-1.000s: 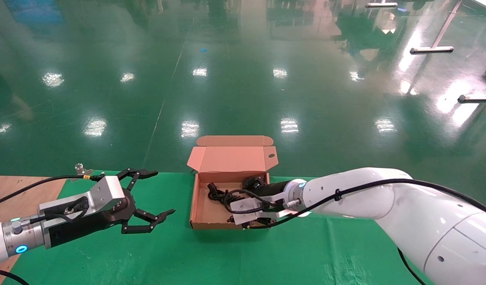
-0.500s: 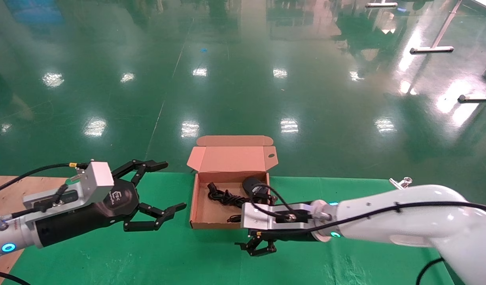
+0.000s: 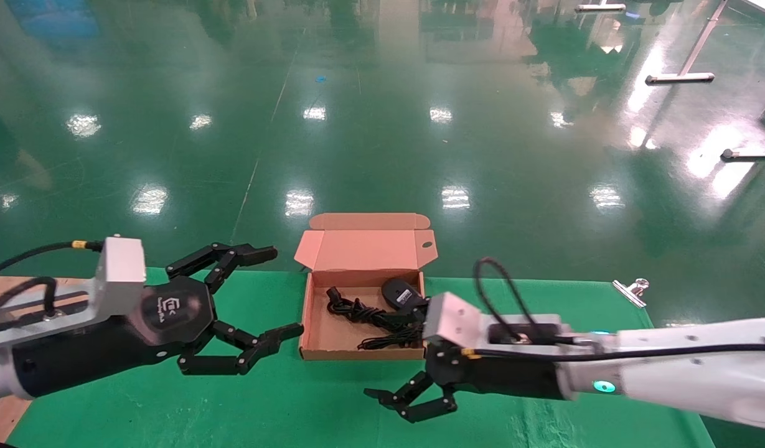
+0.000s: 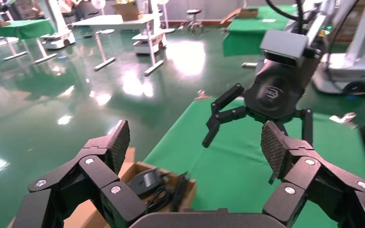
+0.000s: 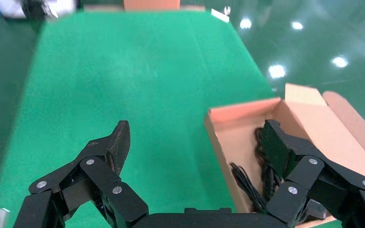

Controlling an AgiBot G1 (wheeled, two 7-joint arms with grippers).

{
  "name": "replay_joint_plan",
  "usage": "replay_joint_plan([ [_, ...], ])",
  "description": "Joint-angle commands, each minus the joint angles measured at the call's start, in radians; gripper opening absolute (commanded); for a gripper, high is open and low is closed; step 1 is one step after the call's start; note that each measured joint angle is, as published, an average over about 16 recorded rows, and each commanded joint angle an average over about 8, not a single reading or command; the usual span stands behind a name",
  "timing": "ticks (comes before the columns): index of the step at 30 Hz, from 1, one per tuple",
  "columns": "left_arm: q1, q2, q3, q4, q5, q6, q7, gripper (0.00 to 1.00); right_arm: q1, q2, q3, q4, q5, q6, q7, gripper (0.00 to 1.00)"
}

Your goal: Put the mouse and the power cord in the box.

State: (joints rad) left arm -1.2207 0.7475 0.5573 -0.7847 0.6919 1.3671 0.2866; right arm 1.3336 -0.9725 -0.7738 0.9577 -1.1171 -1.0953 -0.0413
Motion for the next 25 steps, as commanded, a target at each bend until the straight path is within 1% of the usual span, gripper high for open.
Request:
replay_joint_plan([
  [1, 0.010, -0.009, -0.019, -0.034, 0.003, 0.009, -0.033, 1.00, -0.018, 0.026, 0.035, 0.023, 0.027, -0.028, 0.016, 1.00],
  [22, 0.114, -0.106, -0.217, -0.390, 0.030, 0.100, -0.370, 1.00, -0.209, 0.292, 0.399, 0.264, 0.312, -0.324, 0.185, 1.00],
  [25, 0.122, -0.113, -0.231, -0.415, 0.032, 0.107, -0.394, 1.00, -0.223, 0.311, 0.425, 0.281, 0.333, -0.345, 0.197, 1.00],
])
